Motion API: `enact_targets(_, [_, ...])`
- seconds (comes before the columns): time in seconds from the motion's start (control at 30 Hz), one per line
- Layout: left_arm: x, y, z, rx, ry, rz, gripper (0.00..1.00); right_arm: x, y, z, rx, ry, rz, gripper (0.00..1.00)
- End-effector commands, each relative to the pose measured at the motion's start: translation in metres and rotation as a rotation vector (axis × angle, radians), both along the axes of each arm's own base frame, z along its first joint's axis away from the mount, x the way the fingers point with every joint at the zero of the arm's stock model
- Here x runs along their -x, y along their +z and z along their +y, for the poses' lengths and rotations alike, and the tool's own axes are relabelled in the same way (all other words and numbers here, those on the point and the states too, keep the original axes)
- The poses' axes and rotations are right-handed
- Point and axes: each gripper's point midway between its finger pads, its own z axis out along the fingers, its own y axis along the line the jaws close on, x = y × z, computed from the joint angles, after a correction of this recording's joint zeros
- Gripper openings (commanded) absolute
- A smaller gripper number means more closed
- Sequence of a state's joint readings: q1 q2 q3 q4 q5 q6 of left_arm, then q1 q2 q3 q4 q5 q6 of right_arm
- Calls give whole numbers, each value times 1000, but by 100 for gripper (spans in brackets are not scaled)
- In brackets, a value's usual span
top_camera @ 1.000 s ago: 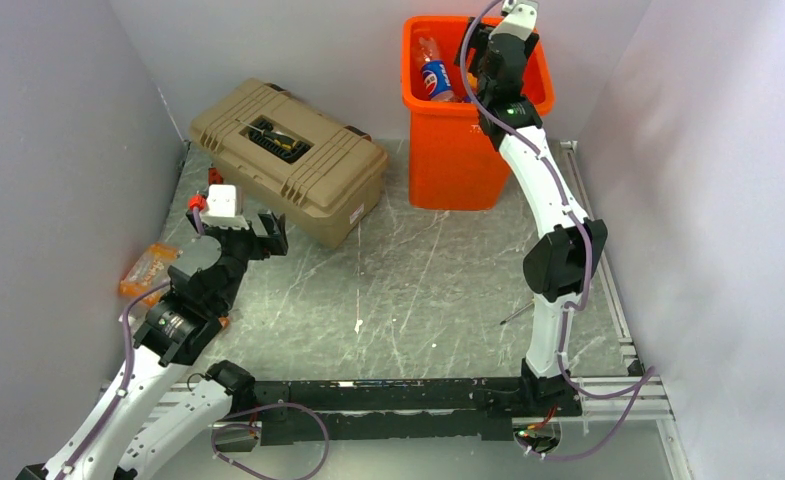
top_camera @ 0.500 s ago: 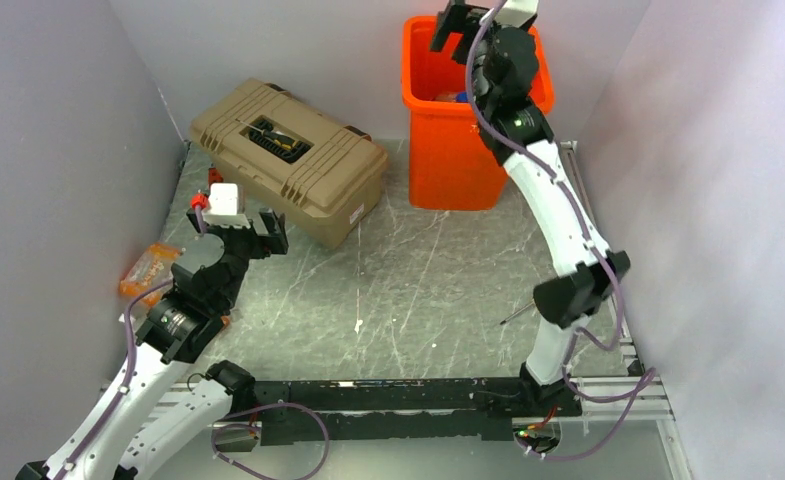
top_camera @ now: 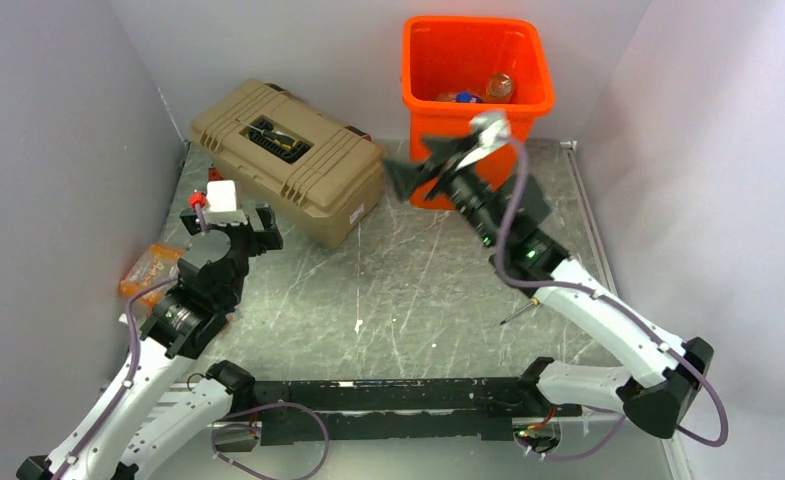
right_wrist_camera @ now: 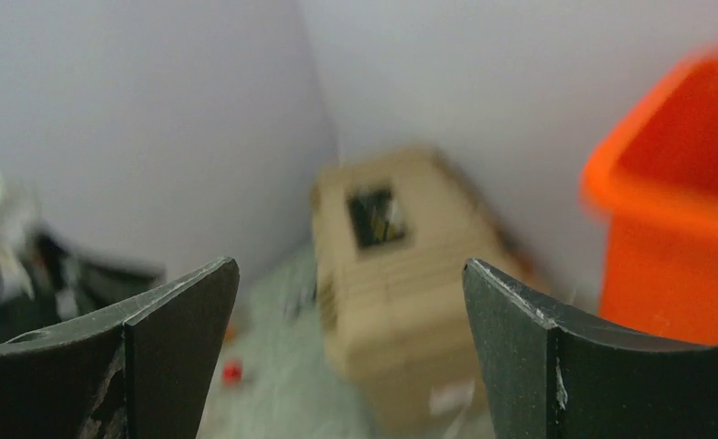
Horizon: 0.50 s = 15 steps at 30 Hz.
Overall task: Put the plastic bottles in the bin
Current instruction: Pick up the plastic bottle from the corner of the board.
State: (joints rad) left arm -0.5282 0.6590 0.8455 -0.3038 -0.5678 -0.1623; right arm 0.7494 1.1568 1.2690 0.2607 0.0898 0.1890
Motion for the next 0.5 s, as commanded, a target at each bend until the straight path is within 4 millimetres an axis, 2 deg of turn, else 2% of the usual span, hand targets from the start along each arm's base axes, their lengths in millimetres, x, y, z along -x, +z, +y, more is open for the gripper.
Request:
enact_targets(0.0, [-6,-6,8,-20,72,28,95,23,-124,36,88,162,227,96])
enact_targets(0.07, [-10,-16,7,-37,87,75,95,29,-166,30,103,159,320,96])
enact_targets(0.17, [-15,-30,9,-37,149,168,97,41,-220,20,130,156,426,96])
enact_targets(0.23, [-12,-42,14,-2,206,258,99,51,-257,14,160,157,502,96])
enact_targets(0.33, [1,-71,30,101,315,382,99,63,-289,4,176,159,571,95])
enact_targets(0.47, [30,-123,51,344,454,506,99,72,-303,-4,183,157,589,95])
